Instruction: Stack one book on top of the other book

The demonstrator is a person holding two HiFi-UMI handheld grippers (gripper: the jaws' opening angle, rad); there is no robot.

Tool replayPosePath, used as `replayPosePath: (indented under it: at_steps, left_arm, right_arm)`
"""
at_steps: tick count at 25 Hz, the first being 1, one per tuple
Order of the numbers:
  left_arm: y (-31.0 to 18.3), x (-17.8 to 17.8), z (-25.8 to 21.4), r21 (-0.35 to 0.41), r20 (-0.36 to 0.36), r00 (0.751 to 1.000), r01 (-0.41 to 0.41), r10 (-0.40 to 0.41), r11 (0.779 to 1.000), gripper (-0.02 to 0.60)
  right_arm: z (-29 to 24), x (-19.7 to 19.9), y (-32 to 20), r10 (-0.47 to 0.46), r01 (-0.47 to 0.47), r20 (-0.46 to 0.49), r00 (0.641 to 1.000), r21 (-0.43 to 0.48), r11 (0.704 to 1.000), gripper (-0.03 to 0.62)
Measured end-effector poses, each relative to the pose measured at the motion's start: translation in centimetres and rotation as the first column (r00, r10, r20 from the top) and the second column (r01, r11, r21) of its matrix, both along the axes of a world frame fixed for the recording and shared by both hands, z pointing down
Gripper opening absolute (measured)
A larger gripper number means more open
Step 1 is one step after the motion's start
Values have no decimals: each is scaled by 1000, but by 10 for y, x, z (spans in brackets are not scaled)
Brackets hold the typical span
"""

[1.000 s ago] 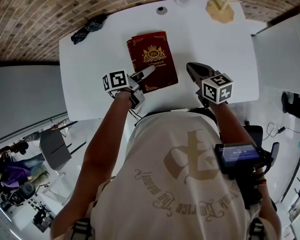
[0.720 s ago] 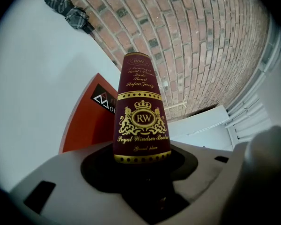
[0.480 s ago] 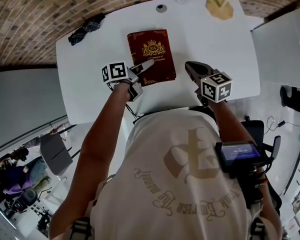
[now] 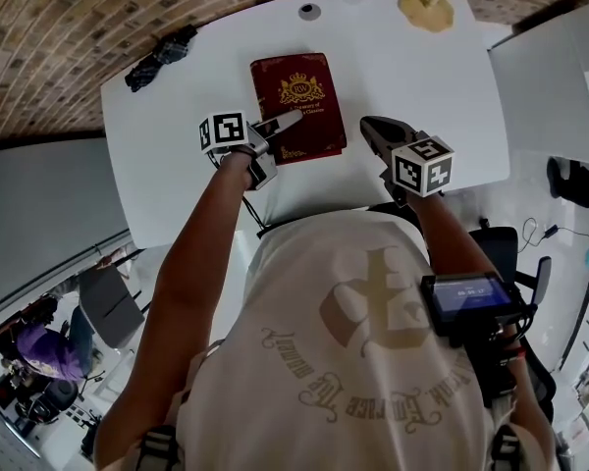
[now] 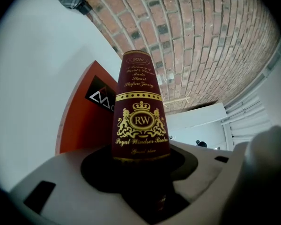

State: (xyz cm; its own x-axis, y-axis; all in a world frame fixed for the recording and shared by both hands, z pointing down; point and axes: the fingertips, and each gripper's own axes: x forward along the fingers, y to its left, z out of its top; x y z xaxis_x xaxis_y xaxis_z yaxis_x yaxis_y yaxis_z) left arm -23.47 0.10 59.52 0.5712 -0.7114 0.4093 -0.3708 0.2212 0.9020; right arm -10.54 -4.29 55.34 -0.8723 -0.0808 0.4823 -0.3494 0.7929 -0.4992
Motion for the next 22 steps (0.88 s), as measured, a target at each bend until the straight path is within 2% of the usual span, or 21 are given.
replayPosePath:
  at_steps: [9, 16, 22]
  left_arm:
    - [7, -4, 11, -67, 69, 998, 8, -3, 998, 253]
    - [17, -17, 20, -156, 205, 979, 11, 21, 988, 323]
    - [20, -21, 22, -177, 258, 966, 28, 19, 984, 342]
  right_arm:
    - [2, -1, 2, 6, -6, 3, 1000, -17, 1000, 21]
    - [6, -1, 5, 13, -13, 7, 1000, -34, 999, 21]
    - [8, 1, 6, 9, -9, 1, 1000, -35, 999, 21]
